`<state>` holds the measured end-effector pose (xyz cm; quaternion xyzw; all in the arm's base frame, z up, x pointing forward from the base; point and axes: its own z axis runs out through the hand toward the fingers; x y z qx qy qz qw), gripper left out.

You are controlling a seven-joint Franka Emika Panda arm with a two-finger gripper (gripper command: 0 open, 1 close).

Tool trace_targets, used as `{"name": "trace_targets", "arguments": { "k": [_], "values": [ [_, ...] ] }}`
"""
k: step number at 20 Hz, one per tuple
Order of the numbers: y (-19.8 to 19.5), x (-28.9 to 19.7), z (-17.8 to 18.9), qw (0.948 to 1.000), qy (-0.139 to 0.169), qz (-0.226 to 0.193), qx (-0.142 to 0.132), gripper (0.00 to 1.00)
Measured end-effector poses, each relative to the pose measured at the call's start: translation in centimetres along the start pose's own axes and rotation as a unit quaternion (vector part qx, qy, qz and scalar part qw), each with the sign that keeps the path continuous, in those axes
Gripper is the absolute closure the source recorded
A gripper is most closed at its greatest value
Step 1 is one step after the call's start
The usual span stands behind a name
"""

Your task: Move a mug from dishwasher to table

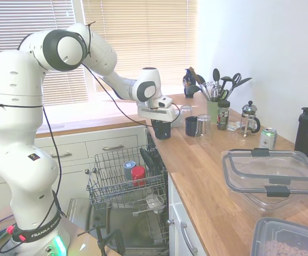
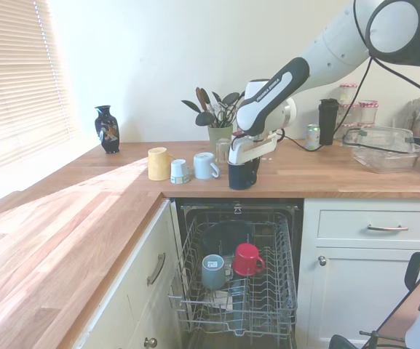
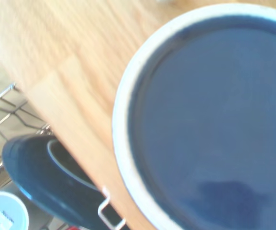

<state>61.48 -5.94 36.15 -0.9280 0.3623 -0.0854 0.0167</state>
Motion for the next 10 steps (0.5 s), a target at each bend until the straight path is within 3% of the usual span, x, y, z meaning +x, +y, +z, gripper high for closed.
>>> {"name": "trace_targets", "arguments": {
  "k": [1,2,5,10],
  "values": [
    [-0.3,0.2,0.1,1.0,-0.001,0.0,-0.002,1.0],
    [-0.5,0.3,0.2,1.0,-0.001,0.0,-0.003,0.0],
    [-1.1,0.5,0.6,0.9997,-0.017,0.006,-0.015,0.0],
    [-1.4,0.7,0.7,0.9996,-0.02,0.008,-0.016,0.0]
  ]
}}
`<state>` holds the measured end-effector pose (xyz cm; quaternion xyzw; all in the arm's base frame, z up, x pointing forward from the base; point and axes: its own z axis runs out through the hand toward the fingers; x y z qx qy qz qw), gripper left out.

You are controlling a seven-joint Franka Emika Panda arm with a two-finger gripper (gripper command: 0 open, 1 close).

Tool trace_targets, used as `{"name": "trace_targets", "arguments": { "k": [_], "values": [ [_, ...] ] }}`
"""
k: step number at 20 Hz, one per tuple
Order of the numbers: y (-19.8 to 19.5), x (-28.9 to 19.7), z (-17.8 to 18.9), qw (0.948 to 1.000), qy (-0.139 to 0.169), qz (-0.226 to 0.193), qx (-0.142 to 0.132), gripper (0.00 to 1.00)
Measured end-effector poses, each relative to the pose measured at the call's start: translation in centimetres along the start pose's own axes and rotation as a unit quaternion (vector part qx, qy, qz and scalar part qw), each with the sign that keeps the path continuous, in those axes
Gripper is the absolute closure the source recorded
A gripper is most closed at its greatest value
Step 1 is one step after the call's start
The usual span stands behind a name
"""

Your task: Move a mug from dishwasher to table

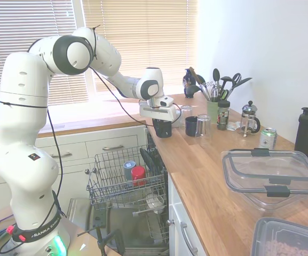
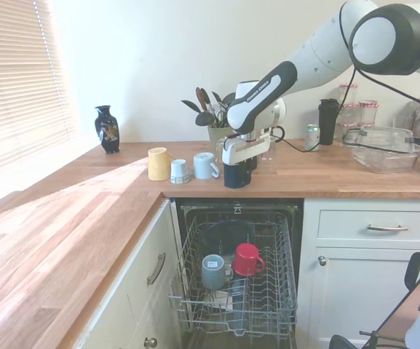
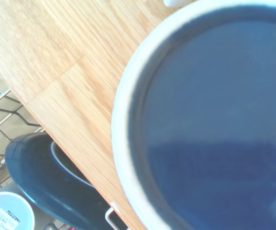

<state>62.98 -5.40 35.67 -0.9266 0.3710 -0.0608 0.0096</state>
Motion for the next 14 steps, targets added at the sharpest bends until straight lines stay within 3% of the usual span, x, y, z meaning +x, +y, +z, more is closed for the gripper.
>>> {"name": "trace_targets", "arguments": {
  "k": [8,14],
  "values": [
    [0.0,-0.6,0.7,0.9998,0.011,0.019,0.0,0.0],
    [1.9,-4.4,-2.7,0.9976,0.059,0.032,0.015,0.0]
  ]
}}
